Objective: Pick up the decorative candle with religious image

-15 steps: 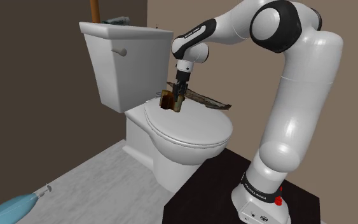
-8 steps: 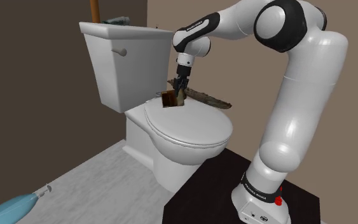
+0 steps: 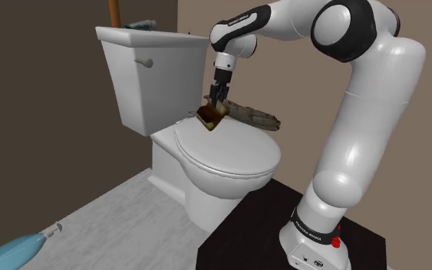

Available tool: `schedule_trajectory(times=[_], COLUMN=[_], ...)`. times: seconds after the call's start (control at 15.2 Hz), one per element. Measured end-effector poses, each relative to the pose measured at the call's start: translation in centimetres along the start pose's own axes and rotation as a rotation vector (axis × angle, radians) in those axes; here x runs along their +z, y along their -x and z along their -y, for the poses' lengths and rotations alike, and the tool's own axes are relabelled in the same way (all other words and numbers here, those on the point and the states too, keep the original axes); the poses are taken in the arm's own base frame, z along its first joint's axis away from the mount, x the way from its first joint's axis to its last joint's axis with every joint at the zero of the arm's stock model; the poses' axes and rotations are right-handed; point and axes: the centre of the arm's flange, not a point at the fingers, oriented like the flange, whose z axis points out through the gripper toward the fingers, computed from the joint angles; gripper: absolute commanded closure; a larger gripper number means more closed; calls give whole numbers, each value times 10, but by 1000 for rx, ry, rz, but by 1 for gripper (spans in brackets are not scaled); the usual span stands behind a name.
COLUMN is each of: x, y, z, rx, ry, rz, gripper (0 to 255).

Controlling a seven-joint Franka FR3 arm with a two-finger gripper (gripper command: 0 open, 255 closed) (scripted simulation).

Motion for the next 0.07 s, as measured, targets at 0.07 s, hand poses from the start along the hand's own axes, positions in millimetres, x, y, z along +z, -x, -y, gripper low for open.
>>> schedule_trajectory(times=[0.07], x=[-4], y=[0], z=[1], rx=[0], ry=[0], rz=[0], gripper=[255])
